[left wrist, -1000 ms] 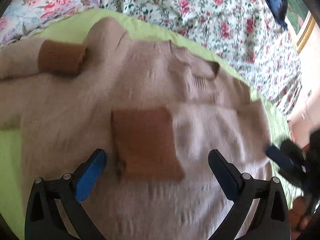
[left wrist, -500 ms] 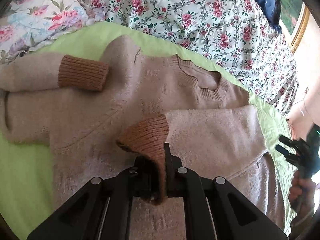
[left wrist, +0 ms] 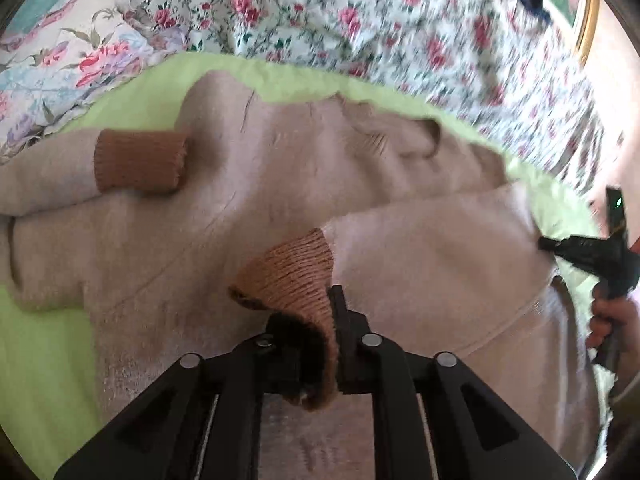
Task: Fold small clothes
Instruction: 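Grasp the other brown sleeve cuff with the left gripper, then fold the held sleeve across the body and open the left gripper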
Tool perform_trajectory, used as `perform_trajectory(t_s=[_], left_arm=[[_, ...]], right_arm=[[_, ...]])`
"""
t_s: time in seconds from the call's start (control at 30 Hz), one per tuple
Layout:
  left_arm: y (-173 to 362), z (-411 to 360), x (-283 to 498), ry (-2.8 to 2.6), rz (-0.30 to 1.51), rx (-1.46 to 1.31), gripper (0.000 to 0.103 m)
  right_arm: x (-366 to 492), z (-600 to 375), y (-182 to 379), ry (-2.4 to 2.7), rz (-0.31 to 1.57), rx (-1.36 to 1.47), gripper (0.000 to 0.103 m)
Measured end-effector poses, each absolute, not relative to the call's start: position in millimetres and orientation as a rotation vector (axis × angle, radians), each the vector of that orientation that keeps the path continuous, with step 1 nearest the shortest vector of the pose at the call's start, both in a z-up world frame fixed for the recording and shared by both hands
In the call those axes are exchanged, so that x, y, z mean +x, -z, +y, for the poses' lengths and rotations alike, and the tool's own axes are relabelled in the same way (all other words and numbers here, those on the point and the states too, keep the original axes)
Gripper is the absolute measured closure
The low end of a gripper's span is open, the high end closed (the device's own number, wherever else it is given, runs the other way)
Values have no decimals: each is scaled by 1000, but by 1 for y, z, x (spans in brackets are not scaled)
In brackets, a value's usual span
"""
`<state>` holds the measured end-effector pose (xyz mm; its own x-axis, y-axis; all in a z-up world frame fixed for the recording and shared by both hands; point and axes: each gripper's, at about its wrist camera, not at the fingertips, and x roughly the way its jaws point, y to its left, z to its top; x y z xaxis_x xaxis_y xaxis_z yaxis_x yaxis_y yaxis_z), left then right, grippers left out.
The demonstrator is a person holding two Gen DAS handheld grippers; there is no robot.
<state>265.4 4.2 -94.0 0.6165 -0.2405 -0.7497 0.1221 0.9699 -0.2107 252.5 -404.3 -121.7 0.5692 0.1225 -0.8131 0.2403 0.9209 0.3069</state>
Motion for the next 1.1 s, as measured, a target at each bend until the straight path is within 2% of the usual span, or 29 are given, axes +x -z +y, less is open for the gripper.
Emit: perform_trajectory(t_s=[0.07, 0.23, 0.3, 0.37, 0.4, 0.47, 0.5, 0.7, 0.73, 0.8, 0.83, 0.87, 1.1], left_arm=[[92, 11, 258, 204, 874, -142, 77], [70, 42, 226, 126, 804, -71, 70], [59, 54, 223, 86, 771, -37, 58], [47, 64, 227, 22, 723, 34, 41], [42, 68, 232, 1, 705, 67, 38], [31, 70, 246, -48, 648, 177, 6], [29, 72, 251, -51, 636, 208, 0], [51, 77, 312, -1, 720, 452, 0], [57, 79, 321, -3, 740, 460, 2], [69, 86, 332, 50, 802, 415, 34], [72, 91, 338, 81, 841, 366, 71], [75, 95, 341, 103, 873, 310, 91], [38, 104, 304, 204, 801, 18, 95]], right_arm=[[250, -399, 121, 115, 979, 391, 88], [206, -382, 97, 40, 887, 436, 76], [190, -367, 93, -18, 877, 449, 69], [176, -346, 93, -75, 893, 456, 68], [171, -336, 95, -107, 904, 463, 67], [159, -318, 98, -170, 927, 485, 66], [154, -311, 100, -191, 938, 488, 64], [138, -288, 106, -234, 978, 484, 60], [139, -287, 107, -235, 981, 488, 60], [140, -284, 106, -238, 980, 486, 60], [142, -281, 105, -235, 978, 483, 60], [142, -281, 104, -232, 975, 478, 60], [138, -277, 95, -251, 944, 480, 60]])
